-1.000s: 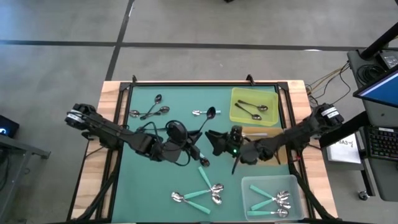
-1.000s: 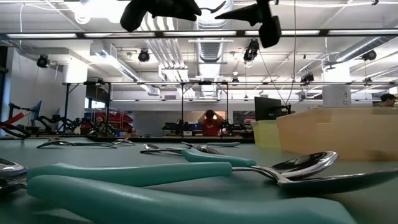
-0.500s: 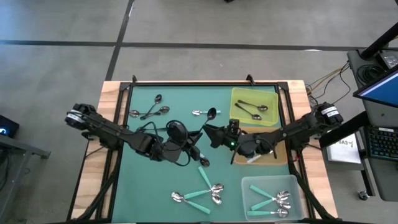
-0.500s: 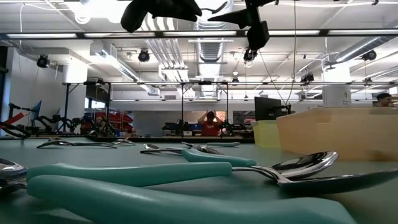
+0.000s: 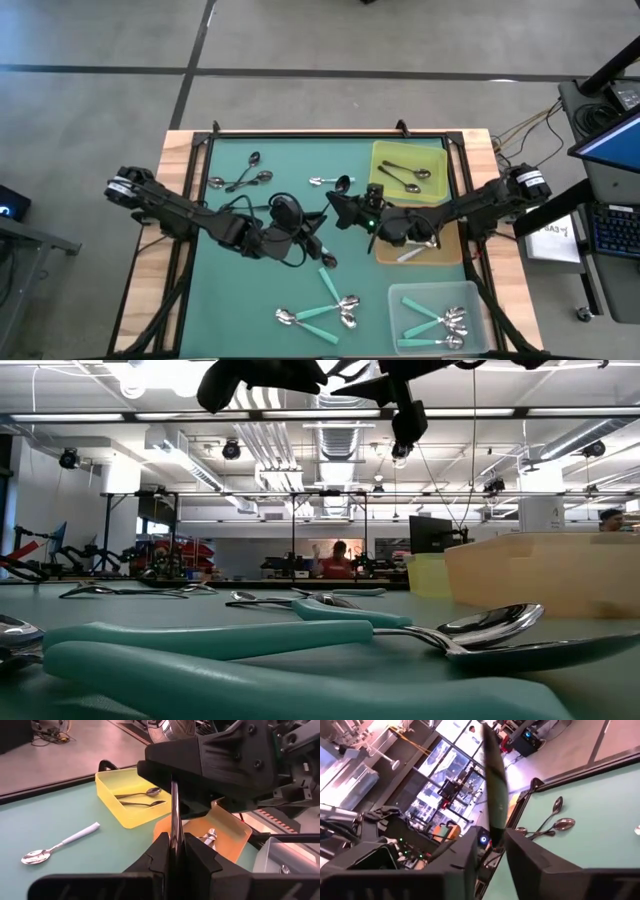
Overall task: Sort silverware by color (type)
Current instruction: Put the black spoon into the yellow bin
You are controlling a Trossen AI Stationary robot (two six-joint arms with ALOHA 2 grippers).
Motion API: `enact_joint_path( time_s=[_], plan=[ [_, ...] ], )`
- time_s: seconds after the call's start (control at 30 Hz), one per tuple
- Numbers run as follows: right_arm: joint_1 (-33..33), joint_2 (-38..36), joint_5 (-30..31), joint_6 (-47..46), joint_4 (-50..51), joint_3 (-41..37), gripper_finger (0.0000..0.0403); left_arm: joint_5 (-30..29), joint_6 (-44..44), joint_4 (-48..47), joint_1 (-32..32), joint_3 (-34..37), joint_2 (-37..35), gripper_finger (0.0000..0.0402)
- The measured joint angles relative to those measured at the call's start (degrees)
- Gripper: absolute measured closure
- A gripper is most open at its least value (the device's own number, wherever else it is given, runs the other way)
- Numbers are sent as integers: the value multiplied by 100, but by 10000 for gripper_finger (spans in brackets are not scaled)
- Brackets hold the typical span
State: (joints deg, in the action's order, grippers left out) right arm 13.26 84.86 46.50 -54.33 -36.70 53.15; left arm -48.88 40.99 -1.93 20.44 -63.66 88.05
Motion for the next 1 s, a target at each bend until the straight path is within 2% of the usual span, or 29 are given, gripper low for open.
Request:
enact_joint_path(
  time_s=[0.17, 0.27, 0.43, 0.63, 0.83, 1.0],
  plan=[
    [-105, -10, -350, 119, -66, 13, 381, 1, -31, -17, -36, 2, 2, 379],
    [-132, -17, -512, 331, -79, 22, 390, 41, -40, -18, -80, 4, 7, 369],
    [-139, 11, -547, 595, 131, -8, 395, -47, -35, 45, -115, -4, -11, 295],
    [-258, -96, -632, 839, 254, -2, 395, -9, -722, 36, -115, -90, -2, 228],
    [-840, -939, -621, 1199, 1882, 0, 395, -7, -1248, -83, -115, -437, -2, 209],
    [-1622, -1818, -626, 1566, 3922, 1, 395, -15, -1399, -928, -130, -944, -2, 208]
  ],
)
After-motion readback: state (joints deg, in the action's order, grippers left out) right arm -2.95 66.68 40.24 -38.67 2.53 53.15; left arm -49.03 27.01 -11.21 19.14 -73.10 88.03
